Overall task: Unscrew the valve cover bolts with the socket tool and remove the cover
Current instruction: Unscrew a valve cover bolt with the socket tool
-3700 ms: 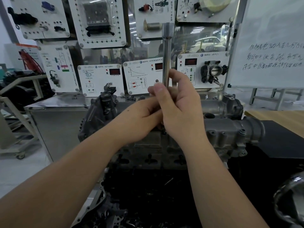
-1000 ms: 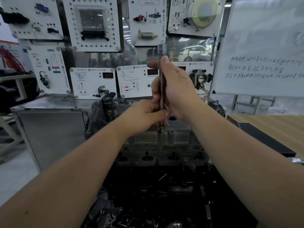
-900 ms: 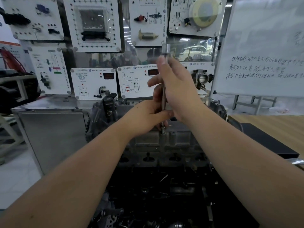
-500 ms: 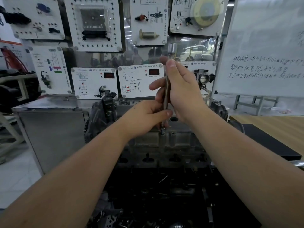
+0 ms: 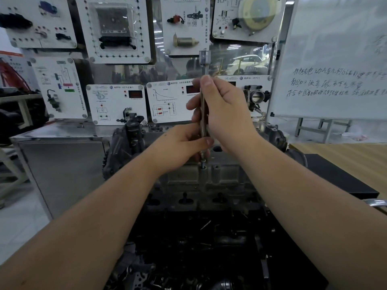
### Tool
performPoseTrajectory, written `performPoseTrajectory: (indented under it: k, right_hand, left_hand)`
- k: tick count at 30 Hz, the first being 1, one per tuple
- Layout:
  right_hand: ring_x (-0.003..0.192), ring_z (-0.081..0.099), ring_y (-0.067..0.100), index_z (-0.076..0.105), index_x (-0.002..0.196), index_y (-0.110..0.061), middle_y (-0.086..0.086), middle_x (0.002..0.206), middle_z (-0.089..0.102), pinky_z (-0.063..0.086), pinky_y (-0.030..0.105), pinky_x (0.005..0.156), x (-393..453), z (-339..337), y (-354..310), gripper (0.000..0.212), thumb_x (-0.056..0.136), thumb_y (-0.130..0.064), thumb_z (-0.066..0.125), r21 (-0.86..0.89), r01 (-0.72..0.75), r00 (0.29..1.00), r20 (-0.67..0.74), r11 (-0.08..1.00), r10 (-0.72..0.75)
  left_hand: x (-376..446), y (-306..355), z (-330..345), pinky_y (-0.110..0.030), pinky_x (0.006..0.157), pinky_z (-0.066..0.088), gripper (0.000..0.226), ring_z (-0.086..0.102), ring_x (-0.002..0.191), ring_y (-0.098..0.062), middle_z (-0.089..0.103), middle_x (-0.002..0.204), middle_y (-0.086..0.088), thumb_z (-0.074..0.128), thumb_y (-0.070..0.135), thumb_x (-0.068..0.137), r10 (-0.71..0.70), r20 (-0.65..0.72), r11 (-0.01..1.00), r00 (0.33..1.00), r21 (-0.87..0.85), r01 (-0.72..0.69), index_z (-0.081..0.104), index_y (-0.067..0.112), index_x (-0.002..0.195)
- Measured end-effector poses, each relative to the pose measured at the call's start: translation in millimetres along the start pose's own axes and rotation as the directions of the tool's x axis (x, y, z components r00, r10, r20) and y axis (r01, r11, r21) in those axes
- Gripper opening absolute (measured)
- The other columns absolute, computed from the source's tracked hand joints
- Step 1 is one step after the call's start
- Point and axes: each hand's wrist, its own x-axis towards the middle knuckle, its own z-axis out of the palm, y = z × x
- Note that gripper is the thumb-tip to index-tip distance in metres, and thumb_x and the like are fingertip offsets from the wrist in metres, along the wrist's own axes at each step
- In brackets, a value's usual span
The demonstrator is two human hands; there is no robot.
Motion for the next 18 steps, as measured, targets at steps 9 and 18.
performPoseTrajectory:
  k: [9, 18]
  right_hand:
    - [0.059, 0.067, 0.014, 0.064, 0.091, -0.027, -0.007, 0.079, 0.069, 0.053, 0.028, 0.051, -4.2, 1.7, 0.0, 0.016, 0.105, -0.028, 0.055, -0.009, 0.036, 0.997, -0.065, 0.999, -0.037]
    - [0.061, 0.063, 0.014, 0.066, 0.098, -0.023, -0.001, 0.075, 0.072, 0.054, 0.032, 0.058, -1.2, 0.5, -2.5, 0.024, 0.108, -0.03, 0.046, 0.098, -0.061, 0.996, 0.074, 0.993, 0.053]
  left_hand:
    - [-1.9, 3.9, 2.5, -0.03, 0.07, 0.054, 0.036, 0.068, 0.069, -0.005, 0.073, 0.075, 0.01, 0.057, 0.058, 0.089, 0.011, -0.034, 0.995, 0.999, 0.098, -0.008, 0.069, 0.024, 0.087]
    - [0.2, 3.1, -1.6, -0.036, 0.087, 0.057, 0.03, 0.073, 0.091, -0.025, 0.078, 0.087, 0.001, 0.062, 0.04, 0.087, -0.037, 0.005, 0.998, 0.999, -0.058, 0.037, 0.075, 0.013, 0.086]
